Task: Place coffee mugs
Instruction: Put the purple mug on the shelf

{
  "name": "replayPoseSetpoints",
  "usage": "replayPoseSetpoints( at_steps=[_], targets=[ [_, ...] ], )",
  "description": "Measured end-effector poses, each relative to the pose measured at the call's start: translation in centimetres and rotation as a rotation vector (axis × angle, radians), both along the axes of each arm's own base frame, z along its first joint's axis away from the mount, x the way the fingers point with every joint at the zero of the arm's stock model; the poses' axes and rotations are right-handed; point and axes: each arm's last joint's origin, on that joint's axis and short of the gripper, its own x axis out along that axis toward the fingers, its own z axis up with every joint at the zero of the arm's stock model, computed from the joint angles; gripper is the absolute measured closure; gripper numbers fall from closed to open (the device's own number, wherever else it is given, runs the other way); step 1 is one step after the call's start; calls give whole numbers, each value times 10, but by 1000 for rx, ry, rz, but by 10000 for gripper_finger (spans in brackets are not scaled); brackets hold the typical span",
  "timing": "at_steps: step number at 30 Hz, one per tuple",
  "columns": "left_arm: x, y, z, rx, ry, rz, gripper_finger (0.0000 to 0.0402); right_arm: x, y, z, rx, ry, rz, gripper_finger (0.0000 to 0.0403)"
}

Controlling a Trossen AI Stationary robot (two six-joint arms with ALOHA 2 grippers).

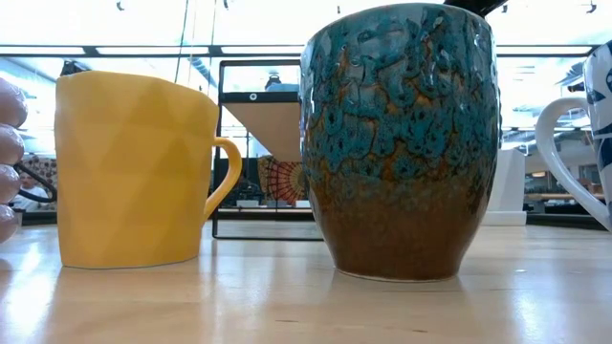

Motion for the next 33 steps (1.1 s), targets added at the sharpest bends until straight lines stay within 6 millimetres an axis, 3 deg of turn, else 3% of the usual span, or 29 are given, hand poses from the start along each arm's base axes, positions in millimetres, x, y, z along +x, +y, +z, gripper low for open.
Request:
replayPoseSetpoints(
  at_steps=[7,21,33],
  targets=[
    [0,-4,-11,36,21,10,157,1,0,-9,-3,9,2,184],
    [31,-5,-40,79,15,20,192,2,0,-7,-13,-10,8,184],
    [40,1,-42,97,31,0,242,3,1,-7,-4,-18,25,184]
  ],
)
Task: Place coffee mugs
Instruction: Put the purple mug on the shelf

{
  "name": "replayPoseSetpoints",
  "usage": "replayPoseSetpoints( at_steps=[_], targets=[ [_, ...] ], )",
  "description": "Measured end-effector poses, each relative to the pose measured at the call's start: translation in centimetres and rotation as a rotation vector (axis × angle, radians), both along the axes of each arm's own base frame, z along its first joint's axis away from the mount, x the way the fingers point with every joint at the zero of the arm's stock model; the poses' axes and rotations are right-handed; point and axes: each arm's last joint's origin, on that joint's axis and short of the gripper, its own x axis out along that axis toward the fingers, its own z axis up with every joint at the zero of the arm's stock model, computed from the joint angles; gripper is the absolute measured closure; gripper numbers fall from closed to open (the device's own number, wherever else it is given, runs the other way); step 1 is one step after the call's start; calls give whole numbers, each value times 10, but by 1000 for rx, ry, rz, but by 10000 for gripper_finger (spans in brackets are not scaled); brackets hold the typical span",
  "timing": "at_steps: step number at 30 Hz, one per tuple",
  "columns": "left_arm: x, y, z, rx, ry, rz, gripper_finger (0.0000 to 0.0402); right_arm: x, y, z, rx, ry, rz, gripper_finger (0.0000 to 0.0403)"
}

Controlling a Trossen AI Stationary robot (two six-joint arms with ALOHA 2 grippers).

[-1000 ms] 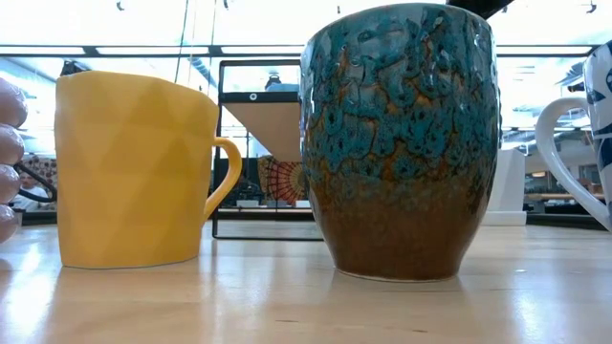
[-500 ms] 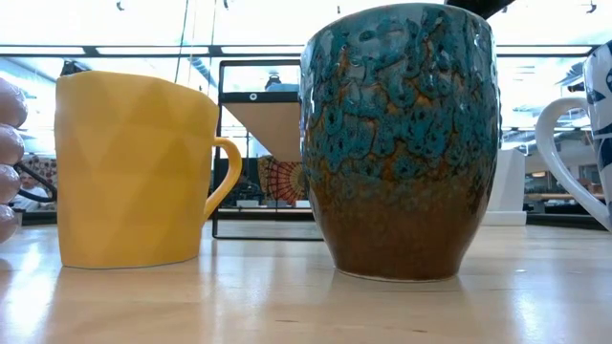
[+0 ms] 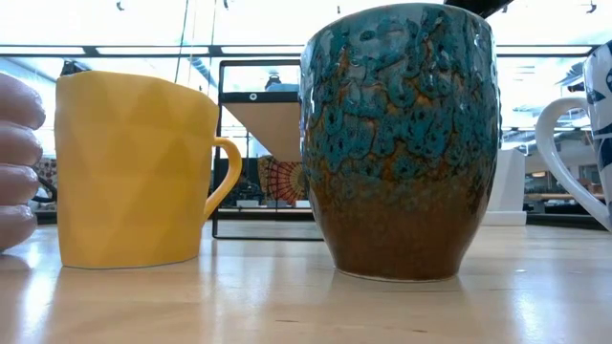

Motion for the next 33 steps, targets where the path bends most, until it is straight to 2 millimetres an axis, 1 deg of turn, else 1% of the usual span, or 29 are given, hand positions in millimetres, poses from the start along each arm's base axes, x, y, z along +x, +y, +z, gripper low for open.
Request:
replayPoseSetpoints(
  at_steps=[5,8,15,21,23,28,33],
  targets=[
    [-1,1,0,6,18,-11,271,0,0,0,-3,1,2,184],
    [-1,2,1,4,45,-46,292,0,0,0,-5,1,3,184],
    [-1,12,8,42,93,-150,350,0,0,0,-6,1,4,184],
    [4,18,9,61,120,-230,350,0,0,0,-6,1,4,184],
    [3,21,12,64,126,-246,350,0,0,0,-6,1,4,184],
    [-4,33,27,140,115,-236,351,0,0,0,-6,1,3,184],
    [-13,47,51,173,62,-230,351,0,0,0,-9,0,5,184]
  ],
)
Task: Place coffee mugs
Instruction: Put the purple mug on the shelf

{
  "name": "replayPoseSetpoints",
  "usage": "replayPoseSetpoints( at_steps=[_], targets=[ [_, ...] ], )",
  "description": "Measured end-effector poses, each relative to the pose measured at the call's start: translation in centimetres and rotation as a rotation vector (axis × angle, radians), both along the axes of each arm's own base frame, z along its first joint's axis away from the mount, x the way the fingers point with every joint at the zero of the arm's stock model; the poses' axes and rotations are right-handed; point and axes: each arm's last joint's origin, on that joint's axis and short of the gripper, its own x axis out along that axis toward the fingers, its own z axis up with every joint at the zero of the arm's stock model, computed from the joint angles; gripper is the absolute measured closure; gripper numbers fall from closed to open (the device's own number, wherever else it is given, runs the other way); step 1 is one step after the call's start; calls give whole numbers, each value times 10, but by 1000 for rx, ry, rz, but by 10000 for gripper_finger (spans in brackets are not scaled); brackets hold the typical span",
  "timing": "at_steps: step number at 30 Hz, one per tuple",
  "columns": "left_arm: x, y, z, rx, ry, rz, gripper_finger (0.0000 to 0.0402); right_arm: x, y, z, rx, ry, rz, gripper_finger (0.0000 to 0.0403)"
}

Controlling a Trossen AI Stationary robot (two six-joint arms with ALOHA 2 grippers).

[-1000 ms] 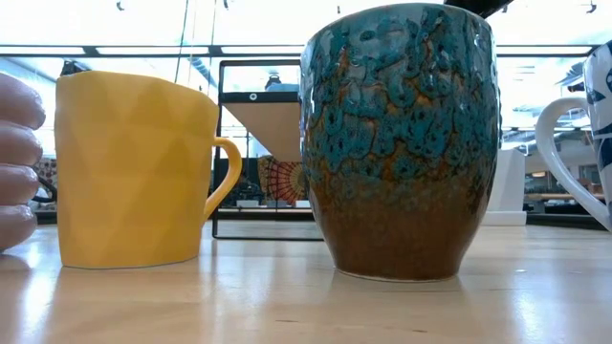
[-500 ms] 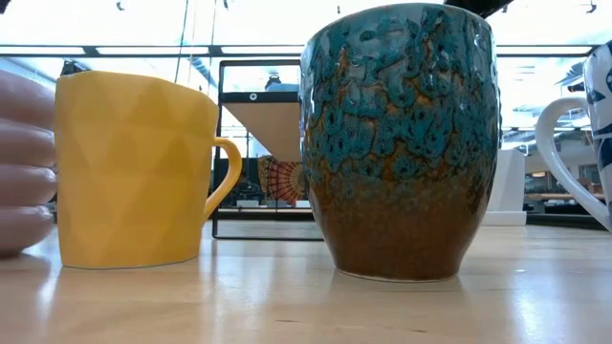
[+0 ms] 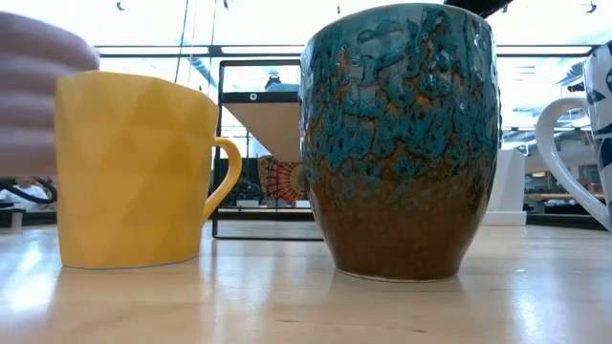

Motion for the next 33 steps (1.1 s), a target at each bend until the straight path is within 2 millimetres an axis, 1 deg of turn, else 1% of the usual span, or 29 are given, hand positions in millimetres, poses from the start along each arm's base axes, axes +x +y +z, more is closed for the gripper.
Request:
replayPoseSetpoints(
  at_steps=[5,13,19,26,29,33],
  targets=[
    [-4,23,20,43,1,-7,351,1,0,1,-4,-12,2,184],
    [-9,60,46,104,25,-33,351,1,0,1,-21,-10,10,184],
    [-8,92,67,145,-41,-86,351,1,0,2,-17,-18,7,184],
    [-12,140,90,195,-35,-189,351,1,-1,3,-17,-31,-1,184],
    [-12,159,97,211,-22,-266,351,2,-1,4,-23,-45,1,184],
    [-8,181,104,226,-31,-399,351,5,-1,10,-31,-110,0,184]
  ],
)
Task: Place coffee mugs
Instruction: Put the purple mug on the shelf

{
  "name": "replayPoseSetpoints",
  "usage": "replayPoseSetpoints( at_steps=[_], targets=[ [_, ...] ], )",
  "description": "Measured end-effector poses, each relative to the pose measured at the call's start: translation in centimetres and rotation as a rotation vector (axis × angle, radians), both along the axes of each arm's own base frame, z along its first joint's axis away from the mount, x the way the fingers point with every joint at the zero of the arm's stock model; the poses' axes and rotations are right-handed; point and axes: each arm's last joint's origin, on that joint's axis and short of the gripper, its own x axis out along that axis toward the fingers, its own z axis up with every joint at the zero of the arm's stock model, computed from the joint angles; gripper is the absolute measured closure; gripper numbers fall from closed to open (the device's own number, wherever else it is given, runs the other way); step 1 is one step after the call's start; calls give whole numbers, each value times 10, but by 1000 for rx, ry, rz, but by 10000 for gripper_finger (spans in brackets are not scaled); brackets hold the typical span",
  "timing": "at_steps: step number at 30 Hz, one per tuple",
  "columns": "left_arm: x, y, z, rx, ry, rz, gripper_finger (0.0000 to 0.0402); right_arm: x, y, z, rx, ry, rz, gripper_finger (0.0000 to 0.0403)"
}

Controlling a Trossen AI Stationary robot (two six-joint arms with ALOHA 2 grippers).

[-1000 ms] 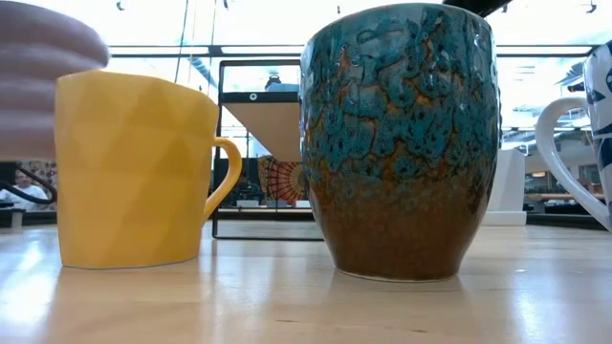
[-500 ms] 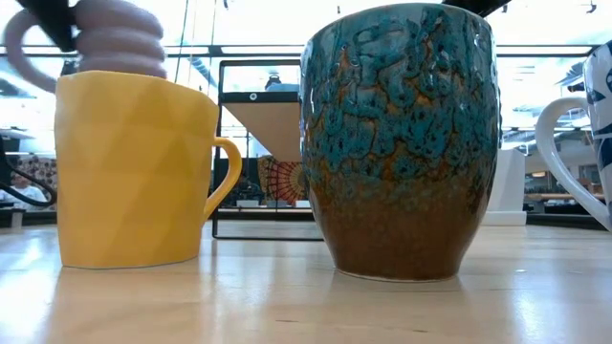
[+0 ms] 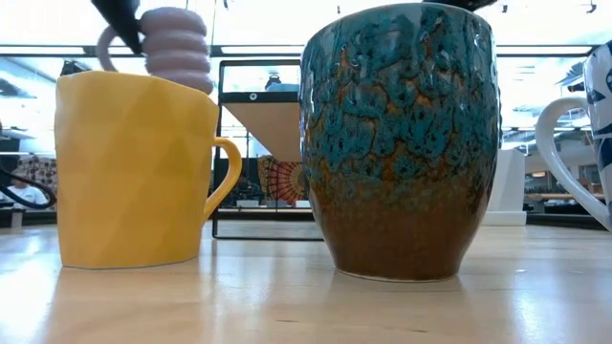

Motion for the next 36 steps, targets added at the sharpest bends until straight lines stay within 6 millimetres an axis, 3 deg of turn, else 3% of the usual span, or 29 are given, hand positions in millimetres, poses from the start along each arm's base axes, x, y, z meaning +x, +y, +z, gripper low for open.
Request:
replayPoseSetpoints(
  at_steps=[9,20,28,36],
  targets=[
    [26,40,10,-40,-95,-292,351,2,-2,6,30,-67,-21,184],
    [49,92,14,-75,-138,-391,351,1,-2,4,123,-64,-56,184],
    [77,110,3,-121,-18,-471,351,2,-2,7,138,-108,-80,184],
    [92,115,-9,-114,31,-523,350,2,-2,7,163,-113,-91,184]
  ],
)
